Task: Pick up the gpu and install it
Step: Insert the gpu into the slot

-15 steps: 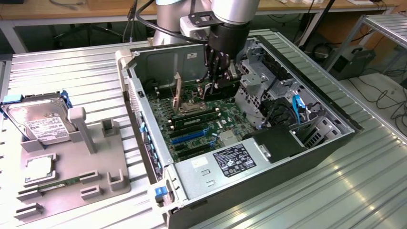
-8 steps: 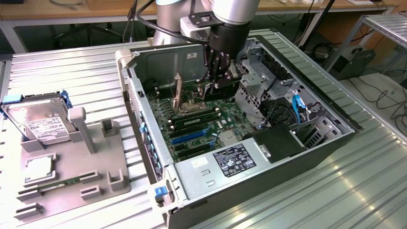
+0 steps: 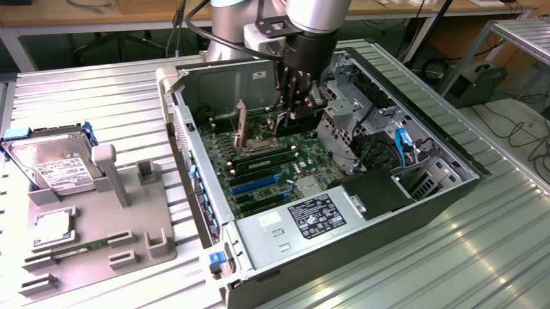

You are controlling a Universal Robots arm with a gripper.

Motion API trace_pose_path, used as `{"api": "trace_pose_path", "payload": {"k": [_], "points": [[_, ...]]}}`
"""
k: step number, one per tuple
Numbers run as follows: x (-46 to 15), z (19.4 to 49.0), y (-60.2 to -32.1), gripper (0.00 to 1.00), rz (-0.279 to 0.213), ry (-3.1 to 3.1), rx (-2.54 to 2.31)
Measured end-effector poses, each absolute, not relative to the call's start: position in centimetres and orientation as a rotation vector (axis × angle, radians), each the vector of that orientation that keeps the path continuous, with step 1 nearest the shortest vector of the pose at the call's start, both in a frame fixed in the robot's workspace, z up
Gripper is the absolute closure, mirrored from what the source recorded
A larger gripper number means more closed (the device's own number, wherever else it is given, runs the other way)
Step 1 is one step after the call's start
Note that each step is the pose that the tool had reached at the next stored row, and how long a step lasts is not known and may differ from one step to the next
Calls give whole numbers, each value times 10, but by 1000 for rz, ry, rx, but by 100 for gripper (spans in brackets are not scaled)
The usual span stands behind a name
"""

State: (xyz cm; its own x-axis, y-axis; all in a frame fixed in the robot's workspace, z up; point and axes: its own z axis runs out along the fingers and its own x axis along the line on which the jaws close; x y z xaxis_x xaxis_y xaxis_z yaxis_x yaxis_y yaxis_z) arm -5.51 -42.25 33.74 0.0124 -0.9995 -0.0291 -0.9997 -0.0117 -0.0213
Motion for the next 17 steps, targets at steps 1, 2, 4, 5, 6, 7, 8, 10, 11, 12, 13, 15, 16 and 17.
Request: {"api": "trace_pose_path", "payload": {"k": [1,2,4,5,6,7,8,10,11,12,13,15,16,17], "points": [[-55,337,-422,74,9,2179,-2213],[-55,337,-422,74,9,2175,-2218],[-55,337,-422,74,9,2170,-2222],[-55,337,-422,74,9,2170,-2222],[-55,337,-422,74,9,2170,-2222],[-55,337,-422,74,9,2170,-2223],[-55,337,-423,74,9,2170,-2223],[-55,337,-423,74,9,2170,-2222],[-55,337,-423,74,9,2170,-2222],[-55,337,-423,74,9,2170,-2223],[-55,337,-423,74,9,2170,-2223],[-55,337,-424,74,9,2170,-2223],[-55,337,-424,74,9,2170,-2223],[-55,337,-425,74,9,2170,-2223]]}}
